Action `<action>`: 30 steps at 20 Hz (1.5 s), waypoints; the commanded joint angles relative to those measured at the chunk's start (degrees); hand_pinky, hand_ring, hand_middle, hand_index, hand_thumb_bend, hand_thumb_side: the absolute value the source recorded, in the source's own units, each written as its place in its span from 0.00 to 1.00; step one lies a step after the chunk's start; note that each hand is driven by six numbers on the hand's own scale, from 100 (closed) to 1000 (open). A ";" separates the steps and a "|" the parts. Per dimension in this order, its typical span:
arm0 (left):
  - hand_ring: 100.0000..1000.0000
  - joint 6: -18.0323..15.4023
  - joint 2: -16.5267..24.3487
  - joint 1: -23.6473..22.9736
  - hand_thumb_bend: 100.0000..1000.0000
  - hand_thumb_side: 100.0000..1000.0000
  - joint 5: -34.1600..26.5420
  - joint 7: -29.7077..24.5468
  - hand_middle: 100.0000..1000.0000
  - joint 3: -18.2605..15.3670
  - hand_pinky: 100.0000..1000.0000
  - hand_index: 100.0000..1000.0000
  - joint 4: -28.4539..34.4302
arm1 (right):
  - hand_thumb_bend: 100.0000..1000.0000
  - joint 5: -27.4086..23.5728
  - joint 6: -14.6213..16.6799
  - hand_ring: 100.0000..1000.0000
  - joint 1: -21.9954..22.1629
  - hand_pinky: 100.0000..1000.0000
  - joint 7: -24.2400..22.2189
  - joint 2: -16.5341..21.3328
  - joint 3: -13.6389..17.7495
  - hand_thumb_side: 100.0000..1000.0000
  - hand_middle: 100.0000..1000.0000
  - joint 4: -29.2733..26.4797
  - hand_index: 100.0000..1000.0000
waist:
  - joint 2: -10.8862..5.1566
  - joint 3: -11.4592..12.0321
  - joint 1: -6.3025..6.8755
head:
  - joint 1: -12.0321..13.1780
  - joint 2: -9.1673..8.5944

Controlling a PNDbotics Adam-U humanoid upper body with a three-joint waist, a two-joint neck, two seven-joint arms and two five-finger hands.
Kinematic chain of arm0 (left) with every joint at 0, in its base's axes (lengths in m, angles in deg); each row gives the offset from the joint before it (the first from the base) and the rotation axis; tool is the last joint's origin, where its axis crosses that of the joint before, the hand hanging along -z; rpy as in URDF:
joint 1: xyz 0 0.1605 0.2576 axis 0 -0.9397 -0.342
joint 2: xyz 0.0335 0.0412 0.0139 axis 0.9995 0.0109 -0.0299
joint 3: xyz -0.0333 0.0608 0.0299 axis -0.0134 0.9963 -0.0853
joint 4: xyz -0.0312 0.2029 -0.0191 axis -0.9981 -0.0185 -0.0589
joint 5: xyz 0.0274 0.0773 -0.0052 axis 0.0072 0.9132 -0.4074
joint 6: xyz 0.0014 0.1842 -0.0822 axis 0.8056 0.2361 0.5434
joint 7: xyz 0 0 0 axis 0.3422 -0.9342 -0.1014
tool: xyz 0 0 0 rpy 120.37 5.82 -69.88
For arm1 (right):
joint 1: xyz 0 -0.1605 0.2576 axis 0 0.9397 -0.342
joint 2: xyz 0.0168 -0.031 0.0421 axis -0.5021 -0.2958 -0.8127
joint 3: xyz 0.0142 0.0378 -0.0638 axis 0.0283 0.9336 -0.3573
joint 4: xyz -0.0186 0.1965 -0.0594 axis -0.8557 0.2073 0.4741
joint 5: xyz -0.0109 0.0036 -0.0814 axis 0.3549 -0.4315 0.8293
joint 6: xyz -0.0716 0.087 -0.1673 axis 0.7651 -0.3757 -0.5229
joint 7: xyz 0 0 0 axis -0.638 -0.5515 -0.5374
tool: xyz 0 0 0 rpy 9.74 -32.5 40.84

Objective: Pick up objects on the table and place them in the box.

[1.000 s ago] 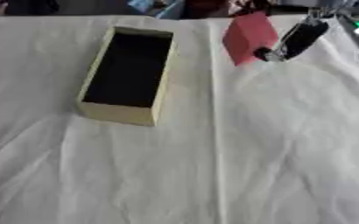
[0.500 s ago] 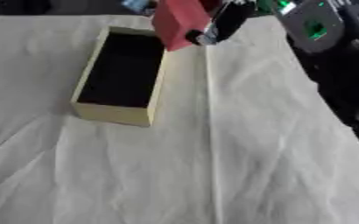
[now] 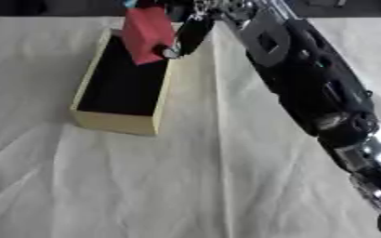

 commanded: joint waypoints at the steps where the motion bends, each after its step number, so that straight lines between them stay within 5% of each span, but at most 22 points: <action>1: 0.49 -0.08 0.35 0.81 0.00 0.06 -0.28 -0.25 0.49 -0.04 0.52 0.66 1.16 | 0.00 2.54 -0.04 0.70 -1.66 0.73 2.17 -0.84 0.99 0.00 0.52 2.83 0.65 | -0.13 0.20 -0.69 | -0.40 -0.78; 5: 0.49 -0.08 0.27 1.12 0.00 0.06 -0.37 -0.34 0.49 0.00 0.52 0.66 1.16 | 0.00 3.14 0.46 0.71 -1.59 0.74 4.73 -1.98 1.21 0.00 0.56 5.67 0.69 | 0.24 0.50 -0.88 | -0.55 -0.93; 7: 0.49 -0.07 0.23 1.23 0.00 0.06 -0.40 -0.42 0.49 0.03 0.52 0.66 1.16 | 0.00 3.33 1.09 0.75 -1.60 0.77 4.78 -2.22 1.07 0.00 0.69 6.54 0.81 | 0.38 0.63 -0.98 | -0.57 -1.03; 10: 0.49 -0.05 0.18 1.23 0.00 0.06 -0.44 -0.43 0.49 0.00 0.52 0.66 1.16 | 0.02 3.95 1.60 0.77 -1.69 0.79 5.20 -2.28 1.40 0.02 0.75 7.19 0.86 | 0.47 0.76 -1.06 | -0.52 -0.98; 14: 0.49 -0.01 0.13 1.39 0.00 0.06 -0.51 -0.48 0.49 0.03 0.52 0.66 1.16 | 0.24 4.34 1.28 0.79 -2.02 0.81 8.25 -2.38 2.22 0.32 0.83 8.32 0.93 | 0.61 1.01 -1.27 | -0.51 -1.11; 17: 0.49 0.01 0.08 1.45 0.00 0.06 -0.51 -0.57 0.49 0.06 0.52 0.66 1.16 | 0.39 4.85 1.23 0.84 -2.27 0.84 10.76 -2.41 2.74 0.43 0.89 9.60 0.96 | 0.72 1.21 -1.39 | -0.62 -1.18; 22: 0.49 0.04 0.00 1.40 0.00 0.06 -0.52 -0.57 0.49 0.01 0.52 0.66 1.16 | 0.44 5.70 1.25 0.83 -2.43 0.84 13.01 -2.15 3.03 0.39 0.87 9.51 0.95 | 0.76 1.12 -1.29 | -0.57 -1.08; 30: 0.49 0.10 -0.13 1.08 0.00 0.06 -0.45 -0.54 0.49 -0.13 0.52 0.66 1.16 | 0.38 3.22 1.36 0.81 -2.05 0.83 12.79 -0.28 2.97 0.37 0.84 5.77 0.93 | 0.38 0.62 -0.89 | -0.29 -0.90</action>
